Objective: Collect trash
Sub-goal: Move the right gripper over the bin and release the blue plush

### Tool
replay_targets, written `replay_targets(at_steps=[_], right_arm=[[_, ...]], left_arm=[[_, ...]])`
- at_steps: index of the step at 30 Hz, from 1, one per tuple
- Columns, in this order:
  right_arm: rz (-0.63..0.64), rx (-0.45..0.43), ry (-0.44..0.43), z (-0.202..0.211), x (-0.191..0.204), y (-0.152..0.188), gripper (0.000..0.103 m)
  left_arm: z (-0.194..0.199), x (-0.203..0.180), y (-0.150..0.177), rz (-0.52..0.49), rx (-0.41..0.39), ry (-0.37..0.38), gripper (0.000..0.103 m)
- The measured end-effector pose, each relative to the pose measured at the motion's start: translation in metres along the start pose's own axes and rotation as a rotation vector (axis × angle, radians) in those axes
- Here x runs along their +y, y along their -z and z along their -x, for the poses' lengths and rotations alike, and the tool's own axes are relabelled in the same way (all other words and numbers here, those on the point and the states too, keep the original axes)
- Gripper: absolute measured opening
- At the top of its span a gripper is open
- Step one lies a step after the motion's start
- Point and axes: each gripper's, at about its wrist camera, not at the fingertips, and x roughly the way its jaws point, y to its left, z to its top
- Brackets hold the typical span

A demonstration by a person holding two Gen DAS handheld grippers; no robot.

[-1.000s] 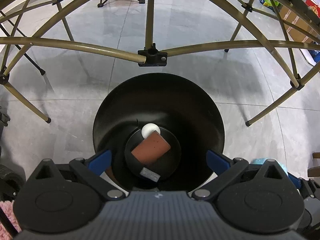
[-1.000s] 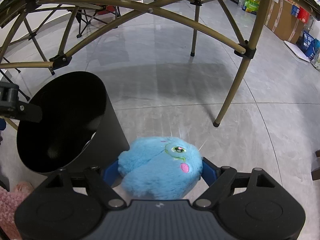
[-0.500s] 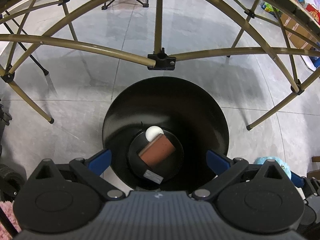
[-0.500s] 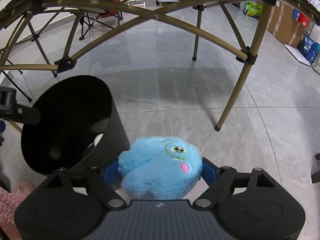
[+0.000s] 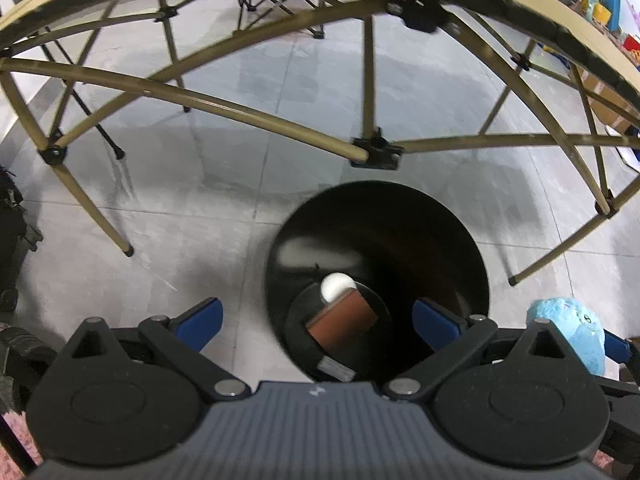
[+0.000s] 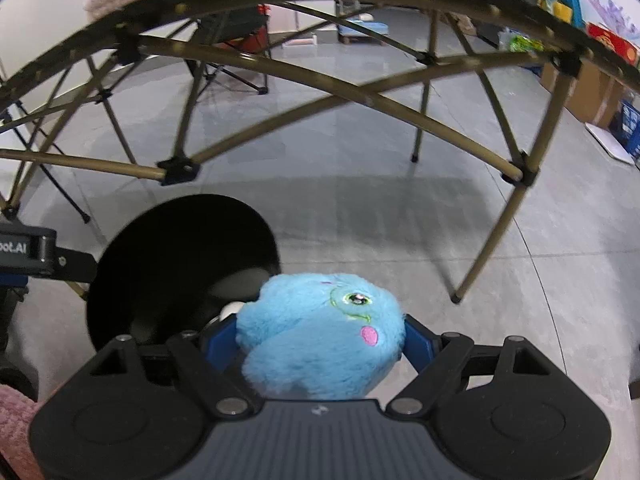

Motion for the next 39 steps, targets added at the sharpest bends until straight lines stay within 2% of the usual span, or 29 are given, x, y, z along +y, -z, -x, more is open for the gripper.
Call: replay_targets(at_steps=[11,24,39], right_arm=[[0.07,-0.01,-0.062,0.0,0.047,-0.015,0.082],[0.137,0.016,-0.102,-0.017,0.097,-0.032,0.082],[0.143,0.106,-0.107,-0.051,0.13,-0.042,0.082]], left_arm=[[0.013,0.044,0.002,0.057,-0.038,-0.038,0.103],[0.02,0.09,0.008,0.117,-0.054,-0.092,0.103],[0.013,0.123,0.015,0.162,-0.029,-0.136,0.103]])
